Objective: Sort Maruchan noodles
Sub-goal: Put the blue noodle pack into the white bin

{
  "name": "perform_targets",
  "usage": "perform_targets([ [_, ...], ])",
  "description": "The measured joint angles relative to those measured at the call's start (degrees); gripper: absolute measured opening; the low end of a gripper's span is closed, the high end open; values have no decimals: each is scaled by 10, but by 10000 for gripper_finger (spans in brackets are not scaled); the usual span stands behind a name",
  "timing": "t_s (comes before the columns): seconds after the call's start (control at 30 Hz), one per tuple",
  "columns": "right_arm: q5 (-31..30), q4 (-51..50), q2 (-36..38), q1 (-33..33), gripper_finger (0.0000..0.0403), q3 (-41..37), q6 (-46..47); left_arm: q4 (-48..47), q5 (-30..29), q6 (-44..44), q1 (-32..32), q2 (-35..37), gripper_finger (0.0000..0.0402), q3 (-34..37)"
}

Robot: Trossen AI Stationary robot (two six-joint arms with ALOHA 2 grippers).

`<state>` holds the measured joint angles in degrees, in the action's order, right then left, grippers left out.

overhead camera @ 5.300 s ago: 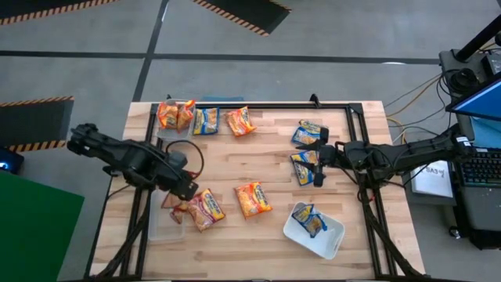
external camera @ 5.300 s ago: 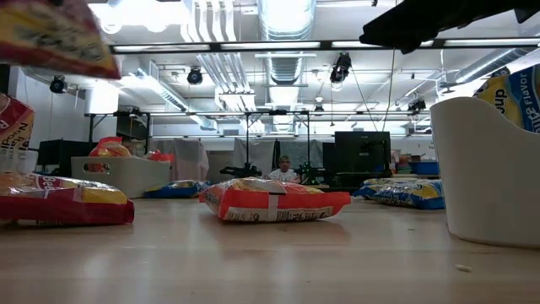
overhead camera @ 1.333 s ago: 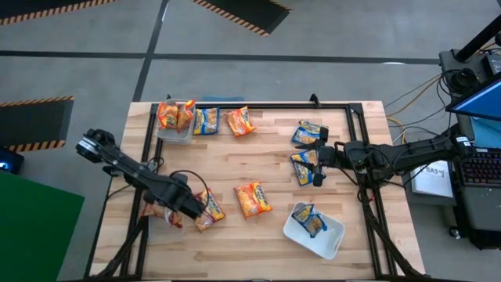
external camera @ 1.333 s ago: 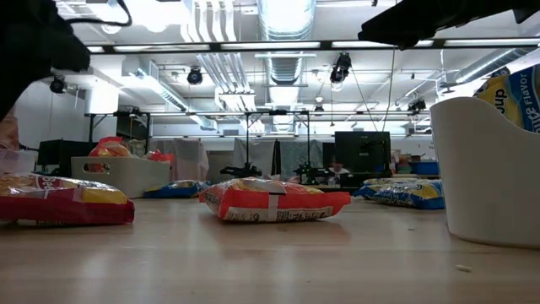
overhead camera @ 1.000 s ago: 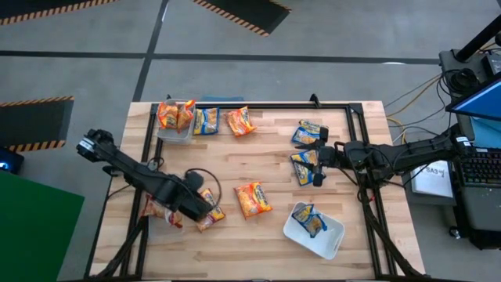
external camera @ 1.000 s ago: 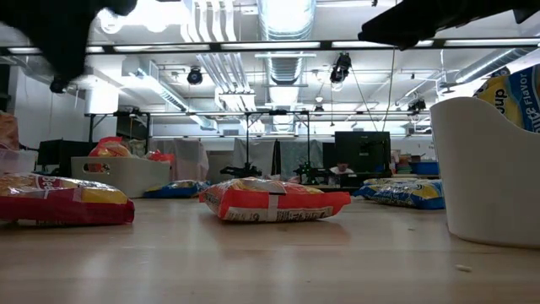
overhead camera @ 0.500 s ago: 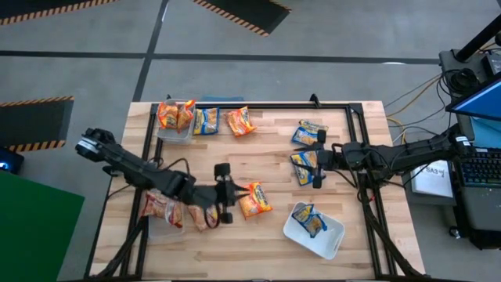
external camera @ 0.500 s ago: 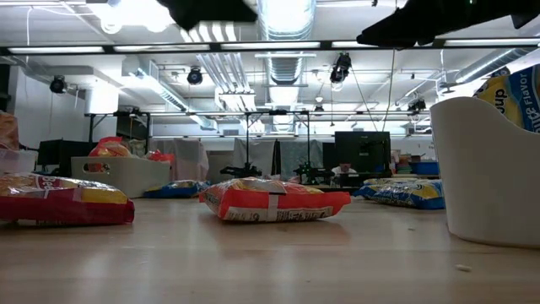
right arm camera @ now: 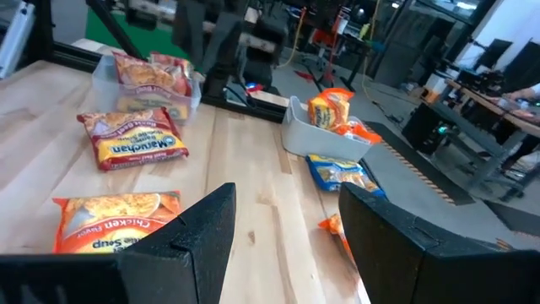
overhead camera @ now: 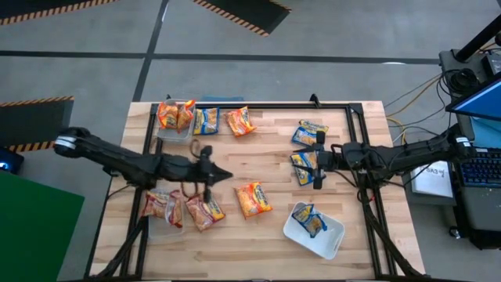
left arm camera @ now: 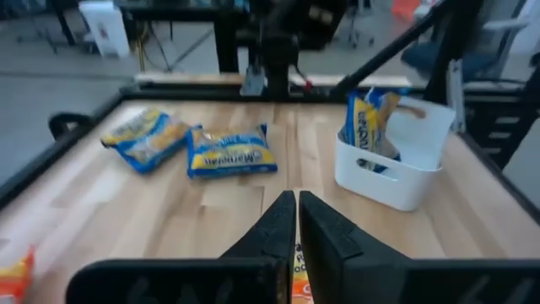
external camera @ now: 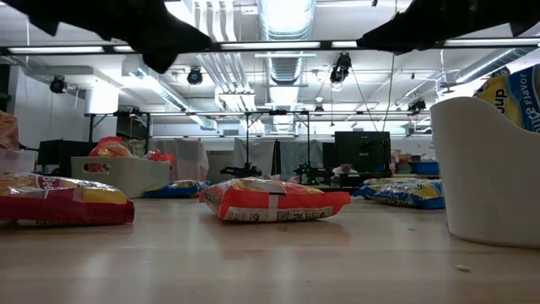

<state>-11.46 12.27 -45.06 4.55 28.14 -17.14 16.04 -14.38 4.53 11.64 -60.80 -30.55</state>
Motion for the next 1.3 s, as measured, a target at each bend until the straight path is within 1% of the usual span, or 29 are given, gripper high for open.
perform_targets([
  [0.17, 50, 27, 0, -27, 201, -15, 13, 27, 0, -23, -10, 98, 0, 63],
  [0.27, 79, 54, 0, -50, 201, -31, 29, 40, 0, -40, -14, 141, 0, 102],
  [0.4, 116, 108, 1, -86, 201, -60, 60, 50, 0, -45, -18, 188, 0, 137],
  [0.57, 119, 208, 3, -122, 201, -109, 107, 51, 0, -48, -18, 230, 0, 159],
  [0.77, 127, 293, 7, -134, 201, -160, 148, 45, 2, -51, -17, 250, 0, 169],
  [0.8, 131, 304, 8, -134, 201, -168, 157, 45, 8, -51, -17, 249, 0, 169],
  [0.9, 134, 340, 8, -133, 201, -190, 177, 45, 49, -40, -17, 249, 0, 169],
  [1.07, 134, 397, 8, -133, 201, -223, 186, 45, 103, -12, -17, 250, 0, 169],
  [1.13, 134, 422, 9, -133, 201, -236, 183, 42, 113, -15, -17, 251, 0, 169],
  [1.3, 134, 476, 13, -135, 201, -269, 187, 38, 115, -45, -17, 273, 0, 177],
])
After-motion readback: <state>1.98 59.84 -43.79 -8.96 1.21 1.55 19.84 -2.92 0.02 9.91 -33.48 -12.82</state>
